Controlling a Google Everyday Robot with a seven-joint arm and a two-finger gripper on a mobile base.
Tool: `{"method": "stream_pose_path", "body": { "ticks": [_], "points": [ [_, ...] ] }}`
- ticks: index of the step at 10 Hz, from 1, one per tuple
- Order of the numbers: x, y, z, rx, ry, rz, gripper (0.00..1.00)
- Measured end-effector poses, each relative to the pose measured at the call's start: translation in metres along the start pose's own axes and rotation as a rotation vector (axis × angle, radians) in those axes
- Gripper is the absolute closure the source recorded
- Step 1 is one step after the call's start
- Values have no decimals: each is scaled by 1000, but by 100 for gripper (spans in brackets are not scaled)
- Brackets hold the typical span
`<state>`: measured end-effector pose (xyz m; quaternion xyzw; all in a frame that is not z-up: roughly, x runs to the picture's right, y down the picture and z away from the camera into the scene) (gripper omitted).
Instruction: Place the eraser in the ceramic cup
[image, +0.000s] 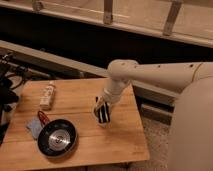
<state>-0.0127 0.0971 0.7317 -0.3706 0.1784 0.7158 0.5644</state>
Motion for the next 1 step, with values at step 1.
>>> {"method": "stream_pose_path", "body": {
  "ticks": [1],
  "points": [
    [-3, 13, -2, 8, 11, -28, 40]
  ]
}}
